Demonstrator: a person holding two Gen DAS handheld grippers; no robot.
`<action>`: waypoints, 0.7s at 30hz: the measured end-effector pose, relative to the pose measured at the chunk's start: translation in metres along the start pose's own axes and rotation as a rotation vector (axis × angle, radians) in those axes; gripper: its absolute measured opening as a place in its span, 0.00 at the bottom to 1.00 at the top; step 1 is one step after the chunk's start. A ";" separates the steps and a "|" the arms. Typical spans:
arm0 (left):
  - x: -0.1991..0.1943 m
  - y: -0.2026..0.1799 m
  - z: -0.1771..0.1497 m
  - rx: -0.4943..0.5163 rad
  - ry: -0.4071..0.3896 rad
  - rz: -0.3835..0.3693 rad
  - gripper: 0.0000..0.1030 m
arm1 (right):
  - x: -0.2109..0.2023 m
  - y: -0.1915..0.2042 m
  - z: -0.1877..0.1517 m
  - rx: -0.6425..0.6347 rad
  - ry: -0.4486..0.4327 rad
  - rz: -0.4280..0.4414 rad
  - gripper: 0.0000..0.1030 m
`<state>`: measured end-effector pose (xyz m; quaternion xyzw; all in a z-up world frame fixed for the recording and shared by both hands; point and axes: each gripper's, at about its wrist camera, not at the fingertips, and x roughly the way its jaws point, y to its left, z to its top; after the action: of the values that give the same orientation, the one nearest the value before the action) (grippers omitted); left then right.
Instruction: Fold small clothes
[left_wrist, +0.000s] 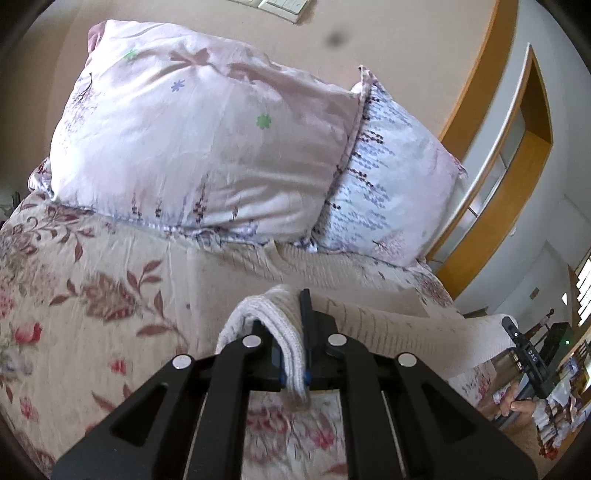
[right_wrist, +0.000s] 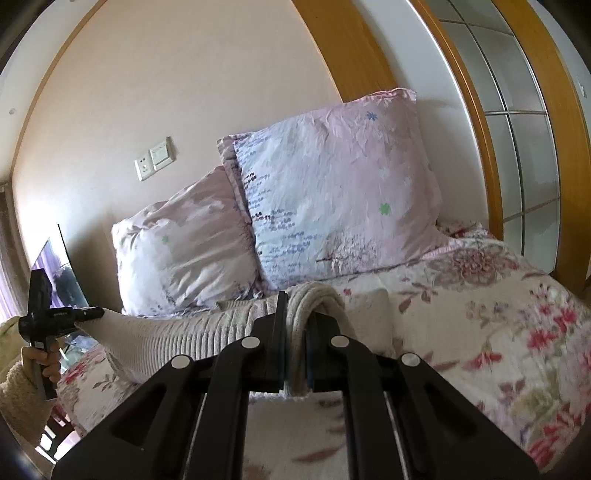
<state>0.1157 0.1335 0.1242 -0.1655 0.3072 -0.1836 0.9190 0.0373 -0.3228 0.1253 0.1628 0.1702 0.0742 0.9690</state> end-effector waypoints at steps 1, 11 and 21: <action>0.004 0.001 0.005 -0.007 -0.001 0.000 0.06 | 0.005 0.000 0.003 -0.003 0.000 -0.003 0.08; 0.080 0.025 0.045 -0.112 0.014 0.009 0.06 | 0.094 -0.023 0.023 0.060 0.076 -0.064 0.08; 0.170 0.074 0.023 -0.277 0.182 0.081 0.06 | 0.205 -0.078 -0.019 0.299 0.380 -0.151 0.08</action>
<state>0.2742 0.1278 0.0249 -0.2608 0.4178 -0.1165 0.8625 0.2284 -0.3493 0.0194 0.2741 0.3703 0.0048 0.8876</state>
